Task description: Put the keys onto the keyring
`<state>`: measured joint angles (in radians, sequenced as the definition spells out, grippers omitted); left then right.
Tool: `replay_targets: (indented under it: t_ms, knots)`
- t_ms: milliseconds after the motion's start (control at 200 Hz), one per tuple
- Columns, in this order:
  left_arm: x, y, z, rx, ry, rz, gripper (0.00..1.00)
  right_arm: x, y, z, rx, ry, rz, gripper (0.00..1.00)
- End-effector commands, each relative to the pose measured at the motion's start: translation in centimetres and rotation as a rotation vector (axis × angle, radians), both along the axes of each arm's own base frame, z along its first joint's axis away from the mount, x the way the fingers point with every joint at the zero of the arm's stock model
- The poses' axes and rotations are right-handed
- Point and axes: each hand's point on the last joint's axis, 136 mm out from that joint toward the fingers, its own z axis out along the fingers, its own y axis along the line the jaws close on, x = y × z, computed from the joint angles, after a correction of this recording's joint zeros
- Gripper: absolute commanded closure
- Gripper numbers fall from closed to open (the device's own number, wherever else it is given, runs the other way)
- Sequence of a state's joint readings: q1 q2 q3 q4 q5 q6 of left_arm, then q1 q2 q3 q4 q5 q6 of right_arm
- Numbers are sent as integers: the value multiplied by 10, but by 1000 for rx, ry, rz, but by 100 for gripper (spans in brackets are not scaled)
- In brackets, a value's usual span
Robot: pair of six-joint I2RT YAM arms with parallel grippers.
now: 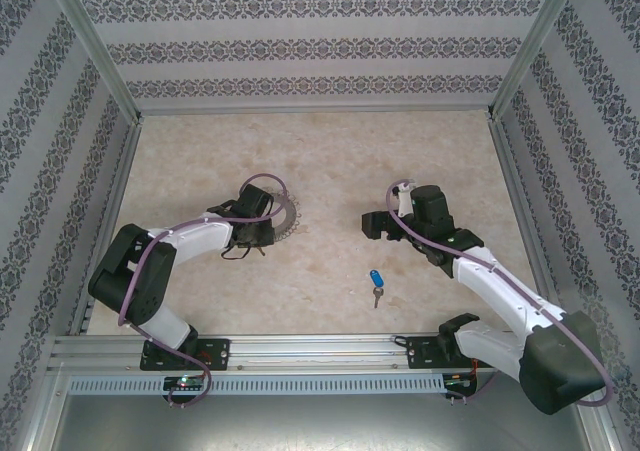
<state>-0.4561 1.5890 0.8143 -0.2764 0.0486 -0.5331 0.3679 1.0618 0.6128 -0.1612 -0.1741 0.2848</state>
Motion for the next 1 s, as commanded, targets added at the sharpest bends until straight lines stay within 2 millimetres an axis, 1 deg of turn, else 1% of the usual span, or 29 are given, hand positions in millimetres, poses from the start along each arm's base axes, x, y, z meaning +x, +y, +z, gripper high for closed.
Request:
replay_targets:
  t_ms: [0,190,280,460,540,644,799,859,914,994]
  knots:
    - [6,0,1,-21,-13,22,85,0,-4,2,4,-21,2,2]
    - [3,1,4,-15,-15,22,93,-1,-4,2,8,-23,1,2]
    - [3,2,7,-16,-18,22,100,-2,-5,3,10,-26,1,2]
    - [3,-2,20,-34,-37,-8,100,-3,-6,5,13,-31,-1,2]
    - [2,-3,31,-40,-56,-33,100,-4,-6,7,17,-38,-1,2]
    - [0,-6,51,-47,-90,-86,100,-6,-6,11,28,-48,1,2]
    - [-10,1,70,-9,-110,-148,100,-10,-2,19,77,-82,18,2]
    - [-13,1,81,-12,-137,-173,100,-12,1,23,99,-90,31,2]
    - [-14,-4,93,-37,-175,-214,100,-14,5,26,117,-94,51,2]
    - [-17,-19,112,-112,-249,-306,100,-18,11,32,148,-104,85,2]
